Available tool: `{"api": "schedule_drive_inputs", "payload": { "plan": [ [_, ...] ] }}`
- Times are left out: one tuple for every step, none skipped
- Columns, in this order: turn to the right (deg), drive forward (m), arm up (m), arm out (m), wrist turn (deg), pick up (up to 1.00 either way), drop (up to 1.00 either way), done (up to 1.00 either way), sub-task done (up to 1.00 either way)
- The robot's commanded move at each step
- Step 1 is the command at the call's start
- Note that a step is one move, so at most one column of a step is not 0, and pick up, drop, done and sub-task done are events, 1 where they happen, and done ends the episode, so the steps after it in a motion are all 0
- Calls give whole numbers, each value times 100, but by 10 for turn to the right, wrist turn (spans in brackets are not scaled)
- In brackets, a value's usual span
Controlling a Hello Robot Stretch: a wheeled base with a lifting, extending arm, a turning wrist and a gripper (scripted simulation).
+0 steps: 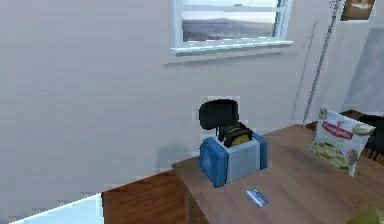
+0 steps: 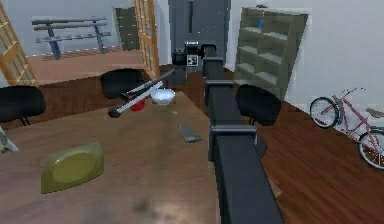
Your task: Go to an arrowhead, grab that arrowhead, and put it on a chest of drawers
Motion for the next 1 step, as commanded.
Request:
{"api": "schedule_drive_inputs", "payload": {
  "plan": [
    [0, 0, 0, 0, 450, 0, 0, 0, 0]
  ]
}}
